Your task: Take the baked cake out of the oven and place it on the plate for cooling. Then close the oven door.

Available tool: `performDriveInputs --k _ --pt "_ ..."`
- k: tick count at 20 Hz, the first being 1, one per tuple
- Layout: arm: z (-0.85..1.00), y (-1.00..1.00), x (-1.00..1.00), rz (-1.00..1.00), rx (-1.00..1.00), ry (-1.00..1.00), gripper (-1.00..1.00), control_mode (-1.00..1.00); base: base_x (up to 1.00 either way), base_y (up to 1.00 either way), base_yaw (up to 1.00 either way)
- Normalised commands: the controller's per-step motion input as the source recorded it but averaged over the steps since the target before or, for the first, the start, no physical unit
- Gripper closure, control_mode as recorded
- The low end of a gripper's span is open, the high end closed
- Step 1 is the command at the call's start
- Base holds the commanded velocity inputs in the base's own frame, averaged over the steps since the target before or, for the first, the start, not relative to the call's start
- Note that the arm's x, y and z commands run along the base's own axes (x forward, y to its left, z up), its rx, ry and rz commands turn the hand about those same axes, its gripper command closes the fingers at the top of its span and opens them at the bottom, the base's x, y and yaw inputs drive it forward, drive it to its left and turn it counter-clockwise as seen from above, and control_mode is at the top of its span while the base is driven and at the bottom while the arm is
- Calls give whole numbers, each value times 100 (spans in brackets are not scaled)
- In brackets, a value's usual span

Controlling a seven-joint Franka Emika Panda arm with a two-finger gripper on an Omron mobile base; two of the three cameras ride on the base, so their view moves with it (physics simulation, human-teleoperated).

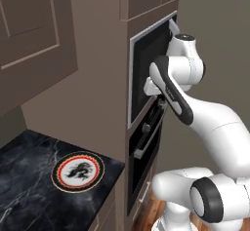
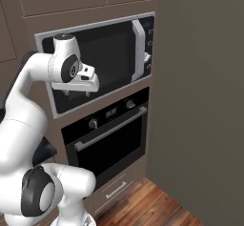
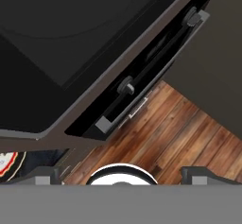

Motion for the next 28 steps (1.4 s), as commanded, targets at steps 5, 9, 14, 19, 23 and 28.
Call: performDriveInputs --k 5,9,14,19,23,28 --pt "0 0 0 0 0 0 -100 100 -23 0 -3" --pt "-9 -16 -4 -6 6 0 -100 -100 0 0 0" --pt "-21 -81 0 -5 14 0 -100 -100 0 0 0" --pt "-42 -82 0 0 17 -3 -100 -100 0 0 0" --pt "-57 -51 0 0 14 -2 -100 -100 0 0 0" --pt "-69 -6 14 -2 11 0 -100 -100 0 0 0"
